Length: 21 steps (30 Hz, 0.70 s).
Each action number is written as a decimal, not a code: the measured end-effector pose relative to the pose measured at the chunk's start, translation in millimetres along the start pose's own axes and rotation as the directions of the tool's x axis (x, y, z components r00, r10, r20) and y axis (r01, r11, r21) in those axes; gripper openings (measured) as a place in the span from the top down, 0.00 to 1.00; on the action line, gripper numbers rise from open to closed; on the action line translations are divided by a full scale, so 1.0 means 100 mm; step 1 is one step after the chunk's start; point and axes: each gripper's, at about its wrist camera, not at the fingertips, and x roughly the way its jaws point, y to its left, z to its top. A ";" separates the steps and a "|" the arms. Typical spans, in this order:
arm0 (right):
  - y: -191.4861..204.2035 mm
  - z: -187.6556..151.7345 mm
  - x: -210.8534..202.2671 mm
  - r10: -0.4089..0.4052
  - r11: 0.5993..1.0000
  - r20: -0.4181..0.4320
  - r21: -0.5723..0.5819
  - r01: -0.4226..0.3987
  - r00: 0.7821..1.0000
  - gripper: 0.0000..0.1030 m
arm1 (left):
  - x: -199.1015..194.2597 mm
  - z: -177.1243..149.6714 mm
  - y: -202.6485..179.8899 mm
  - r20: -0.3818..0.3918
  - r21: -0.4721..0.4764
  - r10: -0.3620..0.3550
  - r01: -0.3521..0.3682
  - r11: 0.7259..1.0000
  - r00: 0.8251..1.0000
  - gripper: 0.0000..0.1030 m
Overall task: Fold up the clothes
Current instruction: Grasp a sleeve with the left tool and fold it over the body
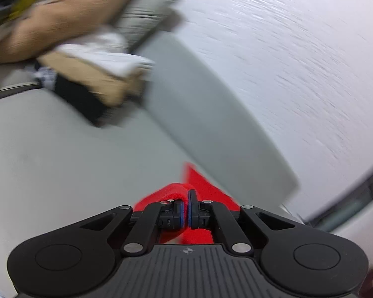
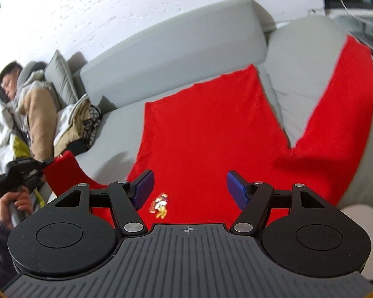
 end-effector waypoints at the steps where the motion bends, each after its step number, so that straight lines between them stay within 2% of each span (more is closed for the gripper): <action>1: -0.06 -0.02 -0.02 -0.005 1.000 -0.001 0.016 0.005 1.000 0.32 | -0.02 -0.10 -0.23 -0.008 0.032 -0.027 0.027 0.999 1.000 1.00; 4: -0.26 -0.07 -0.08 -0.022 0.997 0.002 0.068 0.022 1.000 0.32 | 0.08 -0.49 -0.81 -0.061 0.111 -0.082 0.088 0.990 0.995 1.00; 8: -0.59 -0.15 -0.22 -0.027 0.989 0.023 0.144 0.023 0.999 0.32 | 0.34 -1.10 -1.53 -0.164 0.197 -0.141 0.173 0.965 0.976 1.00; 11: -0.82 -0.20 -0.32 -0.047 0.982 0.042 0.183 0.039 0.998 0.32 | 0.62 -1.56 -1.92 -0.249 0.228 -0.154 0.213 0.950 0.956 1.00; 14: -1.03 -0.24 -0.38 -0.057 0.972 0.045 0.230 0.045 0.997 0.32 | 0.93 -2.03 -2.16 -0.337 0.298 -0.112 0.219 0.929 0.935 0.97; 16: -1.13 -0.26 -0.37 -0.056 0.968 0.029 0.248 0.047 0.998 0.31 | 1.15 -2.33 -2.22 -0.398 0.369 -0.028 0.188 0.910 0.917 0.60; 18: -1.18 -0.28 -0.34 -0.056 0.968 -0.001 0.244 0.055 0.998 0.28 | 1.28 -2.52 -2.19 -0.431 0.458 0.093 0.129 0.880 0.898 0.49; 20: -1.21 -0.30 -0.30 -0.056 0.970 -0.026 0.236 0.061 0.998 0.26 | 1.26 -2.68 -2.18 -0.455 0.551 0.177 0.120 0.826 0.873 0.45; 21: -1.22 -0.31 -0.27 -0.056 0.972 -0.035 0.228 0.062 0.998 0.25 | 1.17 -2.71 -2.17 -0.453 0.595 0.189 0.137 0.792 0.871 0.37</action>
